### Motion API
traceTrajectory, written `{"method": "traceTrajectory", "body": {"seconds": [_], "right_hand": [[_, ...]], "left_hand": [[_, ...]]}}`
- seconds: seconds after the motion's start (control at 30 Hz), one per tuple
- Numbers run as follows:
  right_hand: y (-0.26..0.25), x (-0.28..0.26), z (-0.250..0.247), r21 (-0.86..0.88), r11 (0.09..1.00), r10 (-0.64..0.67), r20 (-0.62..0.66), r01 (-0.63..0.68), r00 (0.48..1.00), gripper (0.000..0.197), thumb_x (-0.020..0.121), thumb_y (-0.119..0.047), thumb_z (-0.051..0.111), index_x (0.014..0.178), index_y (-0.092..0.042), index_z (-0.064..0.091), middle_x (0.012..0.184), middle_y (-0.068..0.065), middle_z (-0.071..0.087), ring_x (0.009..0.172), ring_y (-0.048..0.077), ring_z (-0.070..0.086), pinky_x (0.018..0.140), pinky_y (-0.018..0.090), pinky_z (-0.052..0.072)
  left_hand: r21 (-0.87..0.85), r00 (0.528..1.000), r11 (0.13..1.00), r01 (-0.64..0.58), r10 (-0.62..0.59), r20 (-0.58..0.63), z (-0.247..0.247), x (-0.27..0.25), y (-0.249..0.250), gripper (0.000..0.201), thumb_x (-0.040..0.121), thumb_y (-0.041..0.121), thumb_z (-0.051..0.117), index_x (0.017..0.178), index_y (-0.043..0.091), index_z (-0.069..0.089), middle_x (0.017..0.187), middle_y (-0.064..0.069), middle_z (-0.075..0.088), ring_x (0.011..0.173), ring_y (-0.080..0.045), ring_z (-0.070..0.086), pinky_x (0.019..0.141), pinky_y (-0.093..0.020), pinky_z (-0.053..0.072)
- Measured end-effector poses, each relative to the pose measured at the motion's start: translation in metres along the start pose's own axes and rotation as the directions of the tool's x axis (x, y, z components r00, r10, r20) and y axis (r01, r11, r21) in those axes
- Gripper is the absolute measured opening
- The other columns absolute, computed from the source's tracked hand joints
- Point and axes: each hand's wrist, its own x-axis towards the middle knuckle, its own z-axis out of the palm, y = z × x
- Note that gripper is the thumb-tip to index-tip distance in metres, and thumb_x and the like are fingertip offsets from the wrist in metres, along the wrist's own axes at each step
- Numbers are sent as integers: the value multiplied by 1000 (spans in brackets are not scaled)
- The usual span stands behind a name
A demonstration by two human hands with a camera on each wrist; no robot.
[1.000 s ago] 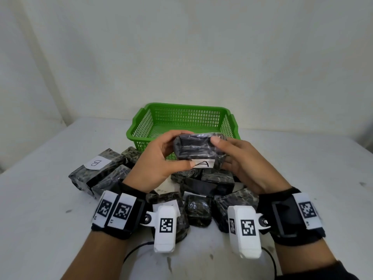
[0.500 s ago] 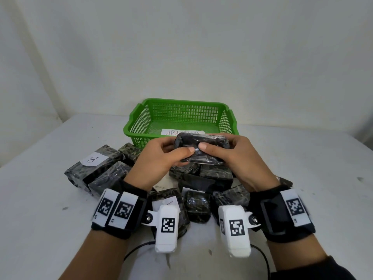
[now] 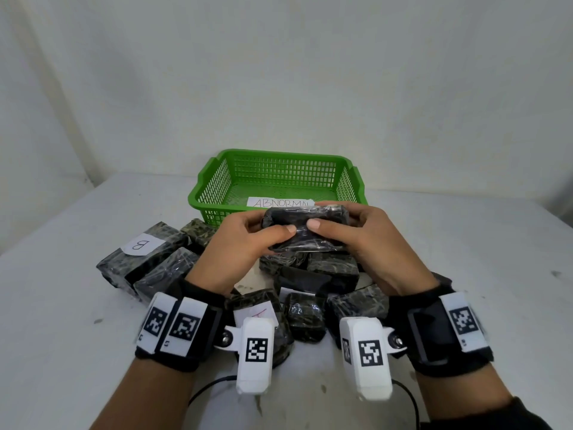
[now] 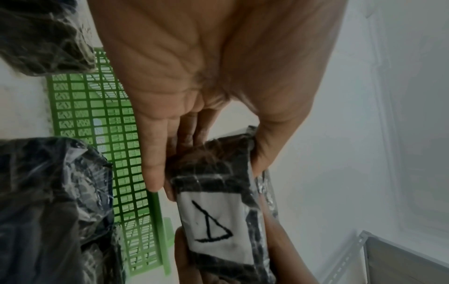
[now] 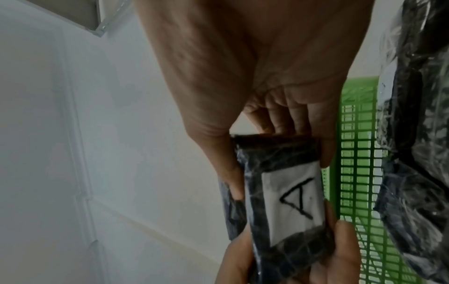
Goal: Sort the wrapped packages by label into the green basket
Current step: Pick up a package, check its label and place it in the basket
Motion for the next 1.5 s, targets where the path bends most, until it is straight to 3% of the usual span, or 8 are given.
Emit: {"method": "traceTrajectory", "body": {"seconds": [0.3, 0.43, 0.53, 0.67, 1.07, 1.2, 1.33, 1.5], "right_hand": [[0, 2, -8, 56, 998, 0, 130, -8, 992, 91, 51, -41, 100, 131, -13, 67, 124, 5, 76, 115, 22, 73, 103, 44, 57], [-7, -2, -9, 197, 976, 40, 243, -90, 969, 62, 80, -35, 83, 127, 1, 66, 122, 17, 75, 101, 23, 74, 88, 35, 62], [-7, -2, -8, 219, 974, 23, 139, -54, 990, 49, 79, -18, 78, 123, 2, 69, 118, 19, 76, 102, 28, 76, 89, 37, 64], [-4, -1, -11, 137, 990, -51, 51, 44, 997, 61, 67, -18, 83, 127, -13, 72, 116, 12, 79, 111, 30, 75, 99, 44, 57], [-2, -4, -1, 53, 997, -67, 81, 62, 994, 60, 65, -27, 89, 120, -10, 73, 112, 7, 80, 105, 26, 77, 103, 49, 56], [-2, -4, -3, 7, 997, -78, 125, 78, 989, 64, 63, -21, 90, 123, -12, 71, 117, 6, 79, 111, 25, 75, 105, 49, 55], [-2, -3, -3, 35, 995, -95, 78, 92, 992, 62, 63, -22, 88, 122, -12, 70, 114, 5, 80, 106, 24, 77, 99, 46, 59], [-4, -4, -3, 9, 987, -161, 15, 161, 987, 50, 70, -17, 87, 118, -9, 73, 111, 5, 80, 106, 21, 77, 99, 43, 60]], "left_hand": [[62, 982, 982, -179, 182, -58, -1, -5, 10, 47, 79, 1, 80, 121, 19, 68, 116, 2, 74, 112, -13, 69, 104, -40, 52], [107, 966, 960, -258, 256, 35, -1, -6, 11, 60, 74, -9, 79, 126, 17, 62, 127, 0, 67, 122, -12, 62, 103, -31, 51], [80, 971, 972, -220, 211, 112, -2, -8, 10, 76, 70, 2, 87, 137, 16, 54, 136, 0, 62, 129, -14, 58, 101, -27, 51], [-12, 990, 997, -81, 82, 112, 3, -8, 9, 81, 69, 38, 83, 140, 15, 53, 131, -2, 67, 123, -20, 64, 106, -45, 49], [20, 995, 995, -93, 94, -42, -3, -2, 4, 77, 66, 43, 87, 132, 12, 62, 124, -5, 72, 118, -25, 66, 103, -45, 52], [-58, 998, 997, -60, 60, -4, -6, -2, 3, 71, 68, 38, 86, 129, 9, 64, 124, -9, 71, 120, -26, 65, 106, -49, 48], [27, 996, 996, -80, 79, 51, -4, -6, 8, 56, 68, 24, 85, 119, 9, 68, 112, -7, 76, 103, -21, 73, 88, -31, 56], [55, 991, 992, -116, 112, 73, -2, -8, 9, 62, 67, 17, 91, 124, 13, 65, 116, -2, 75, 109, -18, 71, 98, -35, 55]]}}
